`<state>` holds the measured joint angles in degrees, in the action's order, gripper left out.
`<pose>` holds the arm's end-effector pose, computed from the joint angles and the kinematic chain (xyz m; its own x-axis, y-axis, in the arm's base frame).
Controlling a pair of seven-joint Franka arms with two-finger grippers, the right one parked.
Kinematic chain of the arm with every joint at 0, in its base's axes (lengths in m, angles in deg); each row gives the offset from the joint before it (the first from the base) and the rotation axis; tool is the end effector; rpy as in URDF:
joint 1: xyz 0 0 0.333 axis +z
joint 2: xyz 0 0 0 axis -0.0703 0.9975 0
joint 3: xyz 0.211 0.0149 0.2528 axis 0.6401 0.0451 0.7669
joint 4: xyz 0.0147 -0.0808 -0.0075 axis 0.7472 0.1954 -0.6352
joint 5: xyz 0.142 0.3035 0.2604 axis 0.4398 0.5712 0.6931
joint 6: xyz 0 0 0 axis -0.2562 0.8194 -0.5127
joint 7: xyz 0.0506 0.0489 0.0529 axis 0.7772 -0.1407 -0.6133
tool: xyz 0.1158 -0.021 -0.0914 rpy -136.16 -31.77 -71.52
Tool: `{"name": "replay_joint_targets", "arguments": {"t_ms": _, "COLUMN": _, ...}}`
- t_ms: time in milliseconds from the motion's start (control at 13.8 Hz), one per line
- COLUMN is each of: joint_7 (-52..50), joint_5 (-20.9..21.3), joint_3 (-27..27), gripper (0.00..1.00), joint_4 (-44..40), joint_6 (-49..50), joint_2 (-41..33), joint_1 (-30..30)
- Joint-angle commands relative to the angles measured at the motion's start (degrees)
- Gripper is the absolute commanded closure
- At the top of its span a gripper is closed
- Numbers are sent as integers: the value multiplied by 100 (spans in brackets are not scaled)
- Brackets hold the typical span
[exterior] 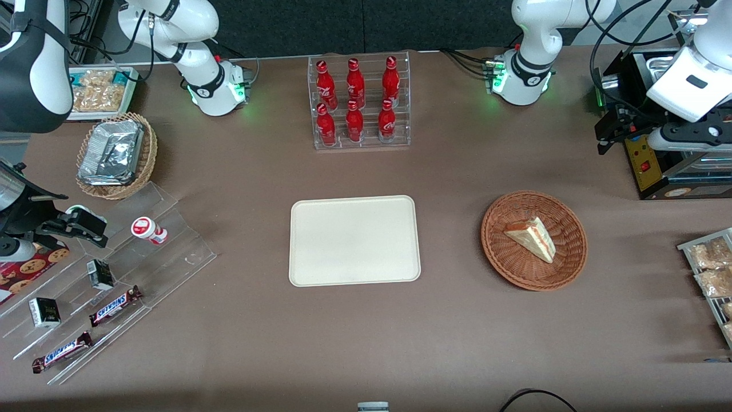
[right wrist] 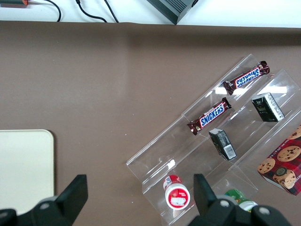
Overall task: Place sandwich from basket to tray
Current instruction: 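Move the open left gripper over the wrapped sandwich in the wicker basket, then lower the left gripper onto the sandwich and close it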
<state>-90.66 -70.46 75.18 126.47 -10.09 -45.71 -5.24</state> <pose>0.5525 -0.0729 0.6240 0.9933 -0.1024 0.0531 -0.0996 -0.9937 -0.0522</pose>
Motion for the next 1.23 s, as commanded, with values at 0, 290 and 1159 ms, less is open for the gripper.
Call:
{"name": "replay_joint_targets", "arguments": {"t_ms": 0, "joint_7": -73, "joint_5": -67, "joint_3": 21, "gripper": 0, "joint_4": 117, "joint_6": -2, "joint_2": -80, "joint_1": -2}}
{"name": "replay_joint_targets", "arguments": {"t_ms": 290, "joint_7": -720, "joint_5": -67, "joint_3": 21, "gripper": 0, "joint_4": 205, "joint_6": -11, "joint_2": 112, "joint_1": -2}}
{"name": "replay_joint_targets", "arguments": {"t_ms": 1159, "joint_7": -4624, "joint_5": -58, "joint_3": 21, "gripper": 0, "joint_4": 1733, "joint_6": -2144, "joint_2": 1360, "joint_1": -54}}
